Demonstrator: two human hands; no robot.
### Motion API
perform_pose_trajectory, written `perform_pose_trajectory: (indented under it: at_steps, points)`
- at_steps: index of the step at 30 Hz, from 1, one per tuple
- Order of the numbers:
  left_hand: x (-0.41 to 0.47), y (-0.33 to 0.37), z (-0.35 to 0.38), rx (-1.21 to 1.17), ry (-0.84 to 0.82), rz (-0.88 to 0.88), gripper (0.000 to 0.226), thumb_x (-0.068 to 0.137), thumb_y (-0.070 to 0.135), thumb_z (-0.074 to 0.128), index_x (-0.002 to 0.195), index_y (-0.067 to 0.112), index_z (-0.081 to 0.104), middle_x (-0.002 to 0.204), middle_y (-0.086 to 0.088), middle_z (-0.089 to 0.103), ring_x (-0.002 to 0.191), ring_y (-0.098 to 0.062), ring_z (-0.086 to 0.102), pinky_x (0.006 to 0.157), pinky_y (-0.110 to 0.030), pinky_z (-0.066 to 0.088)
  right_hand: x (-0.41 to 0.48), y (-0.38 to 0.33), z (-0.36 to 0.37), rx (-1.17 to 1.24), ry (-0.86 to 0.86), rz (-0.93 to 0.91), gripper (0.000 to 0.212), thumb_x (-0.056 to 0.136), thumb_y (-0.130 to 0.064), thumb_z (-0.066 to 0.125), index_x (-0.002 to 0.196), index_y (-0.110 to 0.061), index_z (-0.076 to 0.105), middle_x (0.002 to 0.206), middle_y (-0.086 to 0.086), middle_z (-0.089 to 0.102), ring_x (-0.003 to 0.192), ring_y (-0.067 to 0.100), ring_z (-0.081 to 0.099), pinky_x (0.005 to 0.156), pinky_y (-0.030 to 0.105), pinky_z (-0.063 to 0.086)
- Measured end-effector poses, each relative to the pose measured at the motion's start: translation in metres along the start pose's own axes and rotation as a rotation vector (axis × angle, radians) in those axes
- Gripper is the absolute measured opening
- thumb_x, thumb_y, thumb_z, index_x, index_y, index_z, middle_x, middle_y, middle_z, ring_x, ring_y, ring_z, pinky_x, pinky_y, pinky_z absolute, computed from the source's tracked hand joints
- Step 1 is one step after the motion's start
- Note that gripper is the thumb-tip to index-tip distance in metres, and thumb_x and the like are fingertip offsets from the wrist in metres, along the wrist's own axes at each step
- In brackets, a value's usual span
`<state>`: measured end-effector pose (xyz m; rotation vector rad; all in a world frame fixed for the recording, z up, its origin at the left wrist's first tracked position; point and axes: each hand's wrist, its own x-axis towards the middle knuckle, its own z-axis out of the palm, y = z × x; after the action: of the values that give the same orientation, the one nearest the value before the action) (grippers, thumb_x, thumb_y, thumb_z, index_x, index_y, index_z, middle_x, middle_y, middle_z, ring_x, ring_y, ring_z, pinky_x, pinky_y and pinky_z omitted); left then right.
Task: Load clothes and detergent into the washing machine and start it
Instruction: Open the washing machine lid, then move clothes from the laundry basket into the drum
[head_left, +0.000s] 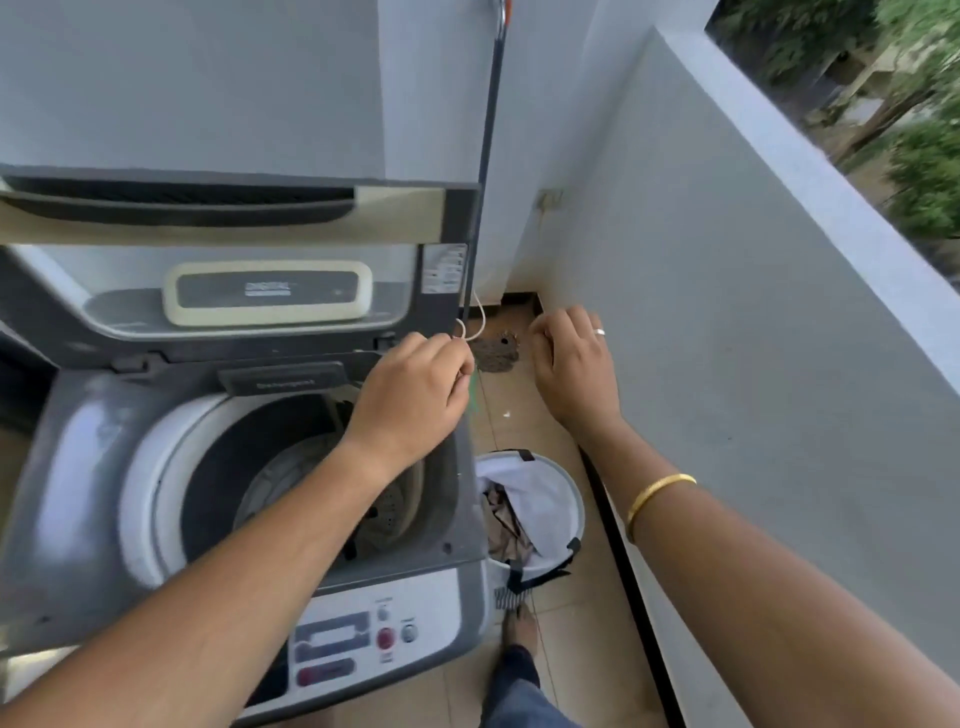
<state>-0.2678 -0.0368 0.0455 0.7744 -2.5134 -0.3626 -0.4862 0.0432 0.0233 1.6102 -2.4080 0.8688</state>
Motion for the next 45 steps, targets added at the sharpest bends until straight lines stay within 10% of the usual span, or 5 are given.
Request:
perform_pose_trajectory:
  at_steps: [15, 25, 35, 40, 45]
  points:
    - [0.014, 0.079, 0.307, -0.08, -0.401, -0.595, 0.013, 0.11, 0.021, 0.057, 0.103, 0.015, 0.065, 0.106, -0.01, 0.072, 0.1, -0.037, 0.067, 0.083, -0.051, 0.059, -0.102, 0.249, 0.105, 0.003, -0.435, 0.164, 0.006, 0.101, -0.006, 0.056, 0.102, -0.006, 0.062, 0.103, 0.017, 0.063, 0.097, 0.039, 0.057, 0.081, 0.052, 0.053]
    - [-0.107, 0.053, 0.52, -0.148, -0.27, -1.107, 0.011, 0.101, 0.006, 0.065, 0.092, 0.012, 0.066, 0.094, -0.009, 0.071, 0.089, -0.033, 0.068, 0.073, -0.046, 0.053, -0.234, 0.35, 0.363, 0.114, -1.003, 0.457, 0.019, 0.109, -0.018, 0.05, 0.112, -0.003, 0.062, 0.122, 0.024, 0.064, 0.109, 0.047, 0.066, 0.085, 0.052, 0.057]
    - [-0.177, -0.005, 0.618, -0.21, -0.241, -1.144, 0.013, 0.107, 0.015, 0.066, 0.102, 0.027, 0.064, 0.104, 0.011, 0.066, 0.102, -0.016, 0.068, 0.087, -0.038, 0.059, -0.325, 0.388, 0.575, 0.302, -1.178, 0.899, 0.115, 0.09, -0.038, 0.084, 0.173, -0.023, 0.006, 0.175, 0.014, 0.032, 0.156, 0.042, 0.043, 0.127, 0.052, 0.043]
    - [-0.182, -0.016, 0.622, -0.251, -0.204, -1.226, 0.019, 0.106, 0.015, 0.067, 0.099, 0.032, 0.064, 0.108, 0.01, 0.069, 0.1, -0.008, 0.07, 0.084, -0.03, 0.056, -0.332, 0.375, 0.602, 0.194, -1.131, 0.765, 0.022, 0.093, -0.031, 0.063, 0.11, -0.019, 0.07, 0.117, 0.017, 0.077, 0.113, 0.041, 0.074, 0.095, 0.045, 0.063]
    - [-0.161, 0.003, 0.598, -0.418, -0.089, -1.404, 0.021, 0.104, 0.007, 0.066, 0.1, 0.028, 0.067, 0.11, 0.003, 0.072, 0.098, -0.009, 0.07, 0.078, -0.022, 0.05, -0.312, 0.356, 0.52, 0.337, -1.201, 0.848, 0.028, 0.095, -0.022, 0.058, 0.067, -0.021, 0.054, 0.081, 0.006, 0.068, 0.087, 0.03, 0.065, 0.068, 0.044, 0.056]
